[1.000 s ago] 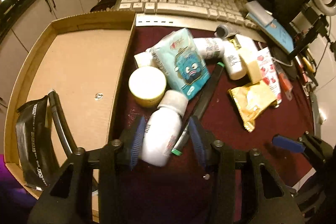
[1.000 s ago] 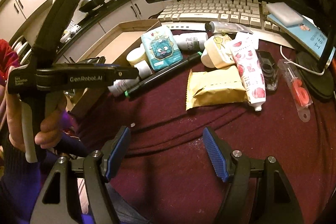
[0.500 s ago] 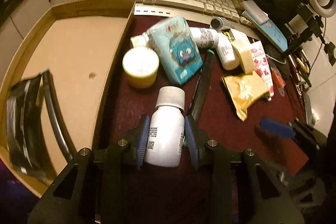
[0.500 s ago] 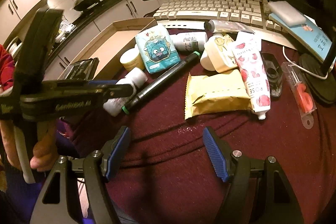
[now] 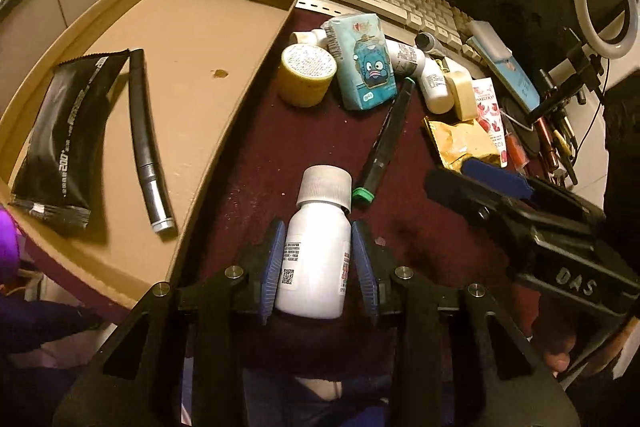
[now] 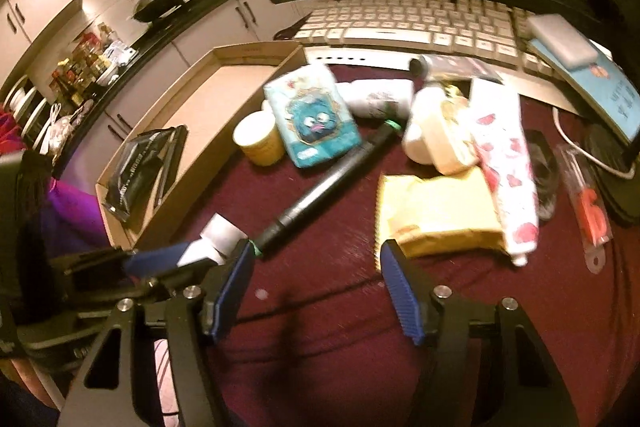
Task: Organize objects
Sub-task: 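Grasp the green-capped black marker with the right tool, then carry the white bottle and the marker over the cardboard tray with both tools, then lower the bottle and marker into the tray and open both tools, then move both tools back over the desk toward the rose hand-cream tube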
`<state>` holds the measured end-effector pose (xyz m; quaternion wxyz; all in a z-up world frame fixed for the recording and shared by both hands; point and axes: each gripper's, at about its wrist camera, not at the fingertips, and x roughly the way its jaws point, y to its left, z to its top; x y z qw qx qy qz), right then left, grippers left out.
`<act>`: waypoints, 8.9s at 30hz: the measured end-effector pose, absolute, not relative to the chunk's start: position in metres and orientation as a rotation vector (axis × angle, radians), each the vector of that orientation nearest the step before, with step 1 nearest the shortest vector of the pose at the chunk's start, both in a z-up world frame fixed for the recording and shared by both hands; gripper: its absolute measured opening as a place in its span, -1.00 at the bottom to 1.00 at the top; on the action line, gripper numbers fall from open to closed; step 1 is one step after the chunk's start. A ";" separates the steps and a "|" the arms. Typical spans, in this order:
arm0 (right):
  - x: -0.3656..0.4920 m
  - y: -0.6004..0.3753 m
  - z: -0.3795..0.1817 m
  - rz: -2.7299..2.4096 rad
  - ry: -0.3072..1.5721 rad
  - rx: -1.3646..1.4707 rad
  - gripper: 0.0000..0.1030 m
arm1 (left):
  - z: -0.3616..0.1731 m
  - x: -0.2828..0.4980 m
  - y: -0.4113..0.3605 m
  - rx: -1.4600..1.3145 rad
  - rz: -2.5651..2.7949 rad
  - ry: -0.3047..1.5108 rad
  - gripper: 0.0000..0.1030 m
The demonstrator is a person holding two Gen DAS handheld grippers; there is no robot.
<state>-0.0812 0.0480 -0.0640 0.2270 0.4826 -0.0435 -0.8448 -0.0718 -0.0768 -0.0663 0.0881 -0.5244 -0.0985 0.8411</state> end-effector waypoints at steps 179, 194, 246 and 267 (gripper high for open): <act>-0.145 -0.108 -0.043 -2.125 -0.039 1.207 -0.74 | -0.053 -0.112 -0.212 -1.584 2.723 -0.598 -0.34; -0.162 -0.127 -0.069 -2.131 -0.028 1.276 -0.74 | -0.067 -0.119 -0.212 -1.606 2.688 -0.614 -0.34; -0.047 0.095 -0.053 -2.428 -0.242 1.130 0.28 | -0.022 -0.046 -0.064 -1.381 2.584 -0.494 -0.08; -0.053 0.172 -0.060 -2.462 -0.360 1.169 0.28 | -0.030 -0.092 0.009 -1.368 2.365 -0.315 -0.08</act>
